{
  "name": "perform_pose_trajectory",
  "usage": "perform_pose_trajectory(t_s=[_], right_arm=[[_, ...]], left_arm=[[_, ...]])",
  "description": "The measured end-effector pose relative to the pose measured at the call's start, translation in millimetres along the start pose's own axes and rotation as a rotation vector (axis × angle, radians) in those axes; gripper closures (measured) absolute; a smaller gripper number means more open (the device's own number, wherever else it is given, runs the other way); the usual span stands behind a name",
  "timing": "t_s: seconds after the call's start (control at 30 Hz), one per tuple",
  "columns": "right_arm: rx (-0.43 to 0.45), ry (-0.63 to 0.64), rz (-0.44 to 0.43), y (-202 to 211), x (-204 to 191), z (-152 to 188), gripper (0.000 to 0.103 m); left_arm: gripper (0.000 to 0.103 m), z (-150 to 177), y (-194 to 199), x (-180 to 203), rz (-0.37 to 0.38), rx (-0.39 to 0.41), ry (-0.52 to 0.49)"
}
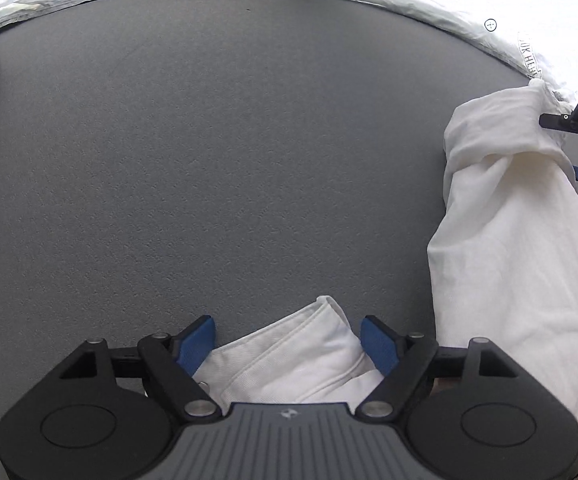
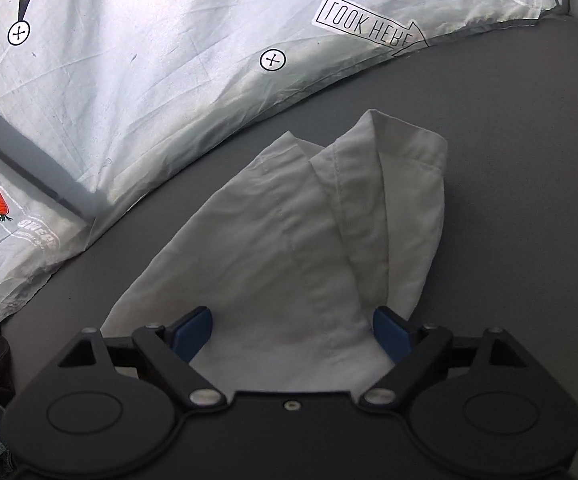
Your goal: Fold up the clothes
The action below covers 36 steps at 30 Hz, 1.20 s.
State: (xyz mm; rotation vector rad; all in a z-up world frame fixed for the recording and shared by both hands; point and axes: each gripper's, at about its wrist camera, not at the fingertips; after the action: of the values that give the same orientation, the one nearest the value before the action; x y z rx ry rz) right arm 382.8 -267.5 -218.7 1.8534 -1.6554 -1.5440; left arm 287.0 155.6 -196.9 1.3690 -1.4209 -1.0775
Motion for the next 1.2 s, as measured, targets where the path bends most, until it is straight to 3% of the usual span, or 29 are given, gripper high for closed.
perform_pose_trajectory(t_s=[0.03, 0.07, 0.1, 0.13, 0.17, 0.2, 0.27, 0.37, 0.47, 0.63, 0.77, 0.87, 0.97, 1.03, 1.07, 1.1, 1.13, 1.2], right_arm=[[0.003, -0.009, -0.014, -0.7, 1.7, 0.3, 0.026], [0.009, -0.016, -0.030, 0.2, 3.0, 0.7, 0.063], [0.016, -0.024, -0.047, 1.0, 4.3, 1.2, 0.078], [0.027, -0.024, -0.060, 3.9, 4.1, 1.4, 0.083], [0.041, -0.014, -0.074, 7.7, 2.8, 1.6, 0.091], [0.064, 0.002, -0.086, 14.1, -0.2, 1.7, 0.091], [0.125, 0.035, -0.110, 31.4, -7.9, -0.3, 0.093], [0.235, 0.074, -0.176, 64.7, -20.1, -13.2, 0.094], [0.357, 0.120, -0.203, 103.4, -37.3, -36.3, 0.094], [0.609, 0.164, -0.311, 184.9, -60.7, -75.6, 0.095], [0.826, 0.261, -0.359, 258.3, -81.2, -90.8, 0.095], [0.913, 0.354, -0.311, 294.7, -89.6, -81.4, 0.094], [0.905, 0.406, -0.179, 298.3, -85.9, -61.5, 0.093], [0.832, 0.379, -0.055, 282.4, -68.4, -47.4, 0.092], [0.767, 0.358, 0.023, 269.5, -56.4, -41.4, 0.087], [0.685, 0.333, 0.110, 253.8, -42.3, -35.7, 0.082], [0.627, 0.301, 0.139, 242.5, -32.3, -26.5, 0.073], [0.546, 0.229, 0.123, 225.7, -17.5, -3.5, 0.070]], left_arm=[[0.028, 0.8, 1.6, -0.7, 0.006, -0.001, 0.008], [0.035, 1.7, 3.8, -0.9, 0.022, 0.000, 0.015], [0.051, 2.5, 6.0, -1.1, 0.037, 0.000, 0.023], [0.060, 3.4, 9.1, -0.3, 0.041, 0.005, 0.025], [0.079, 4.3, 13.8, 2.7, 0.021, 0.019, 0.017], [0.086, 5.1, 18.6, 5.7, 0.001, 0.034, 0.008], [0.091, 5.5, 28.8, 6.1, -0.017, 0.060, 0.008], [0.093, 1.5, 50.1, -10.9, -0.018, 0.116, 0.071], [0.094, -12.5, 84.4, -41.1, -0.067, 0.219, 0.161], [0.094, -62.5, 142.8, -96.5, -0.180, 0.431, 0.294], [0.094, -115.5, 167.2, -100.1, -0.340, 0.623, 0.357], [0.087, -137.8, 167.8, -124.0, -0.384, 0.661, 0.503], [0.083, -132.8, 160.0, -122.3, -0.394, 0.647, 0.514], [0.062, -111.8, 153.7, -106.9, -0.371, 0.659, 0.460], [0.048, -99.5, 149.4, -99.1, -0.357, 0.659, 0.440], [0.041, -84.4, 143.8, -92.1, -0.344, 0.651, 0.431], [0.041, -69.0, 137.8, -86.6, -0.332, 0.634, 0.433], [0.041, -36.3, 124.5, -82.0, -0.308, 0.565, 0.478]])
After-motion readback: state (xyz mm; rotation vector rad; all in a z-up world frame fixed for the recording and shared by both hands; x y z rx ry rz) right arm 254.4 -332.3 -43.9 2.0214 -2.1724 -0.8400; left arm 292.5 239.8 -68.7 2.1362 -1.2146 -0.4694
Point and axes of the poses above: each gripper's, at about its wrist camera, not at the fingertips, and y roughly against the way its jaws point, x to its right, z to its underside, and after that the axes turned 10 degrees about -z, right-handed
